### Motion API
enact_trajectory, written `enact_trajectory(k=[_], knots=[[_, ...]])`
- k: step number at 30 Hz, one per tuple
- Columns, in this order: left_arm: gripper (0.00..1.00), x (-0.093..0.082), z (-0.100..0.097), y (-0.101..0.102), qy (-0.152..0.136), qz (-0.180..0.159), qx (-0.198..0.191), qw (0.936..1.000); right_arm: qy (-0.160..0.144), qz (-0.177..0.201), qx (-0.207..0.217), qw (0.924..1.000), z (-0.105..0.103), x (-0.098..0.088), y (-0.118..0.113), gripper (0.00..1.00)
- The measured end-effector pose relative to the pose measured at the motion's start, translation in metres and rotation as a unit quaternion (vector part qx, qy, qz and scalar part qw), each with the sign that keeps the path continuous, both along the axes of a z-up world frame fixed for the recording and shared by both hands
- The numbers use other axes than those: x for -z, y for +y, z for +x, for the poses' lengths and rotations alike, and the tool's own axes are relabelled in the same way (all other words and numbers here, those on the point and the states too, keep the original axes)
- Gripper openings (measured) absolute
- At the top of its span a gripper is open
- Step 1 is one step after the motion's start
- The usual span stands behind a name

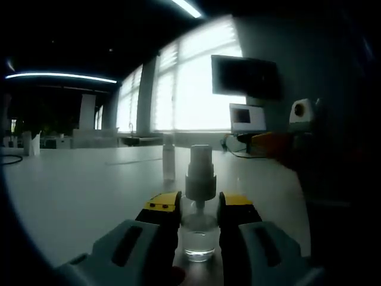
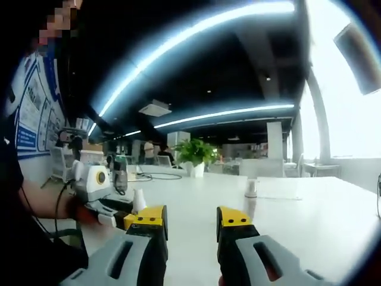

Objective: Clamp pump bottle remove cover press pump head put on cover

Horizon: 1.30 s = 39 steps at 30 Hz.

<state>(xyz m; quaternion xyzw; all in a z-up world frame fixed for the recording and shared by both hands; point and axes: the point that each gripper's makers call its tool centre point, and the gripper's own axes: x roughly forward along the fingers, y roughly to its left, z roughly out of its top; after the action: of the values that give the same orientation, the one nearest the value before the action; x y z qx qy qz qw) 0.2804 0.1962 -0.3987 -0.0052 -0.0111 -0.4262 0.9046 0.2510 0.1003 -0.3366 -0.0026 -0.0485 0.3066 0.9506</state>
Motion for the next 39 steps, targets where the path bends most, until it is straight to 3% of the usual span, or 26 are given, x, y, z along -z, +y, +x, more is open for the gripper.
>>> enact_trajectory(k=[10, 17, 33, 39], knots=[[0.16, 0.000, 0.000, 0.000, 0.001, -0.001, 0.001, 1.0000, -0.004, -0.001, -0.010, 0.9999, -0.002, -0.002, 0.007, 0.26], [0.16, 0.000, -0.001, 0.000, 0.001, -0.001, 0.002, 1.0000, 0.000, 0.018, -0.002, 0.9998, 0.000, -0.006, 0.005, 0.23], [0.16, 0.001, 0.000, -0.001, 0.004, -0.002, 0.003, 1.0000, -0.009, -0.022, -0.036, 0.9991, 0.009, -0.017, 0.028, 0.23], [0.16, 0.001, 0.000, -0.001, 0.005, -0.002, 0.003, 1.0000, 0.006, -0.030, -0.054, 0.9981, 0.014, -0.017, 0.036, 0.22]])
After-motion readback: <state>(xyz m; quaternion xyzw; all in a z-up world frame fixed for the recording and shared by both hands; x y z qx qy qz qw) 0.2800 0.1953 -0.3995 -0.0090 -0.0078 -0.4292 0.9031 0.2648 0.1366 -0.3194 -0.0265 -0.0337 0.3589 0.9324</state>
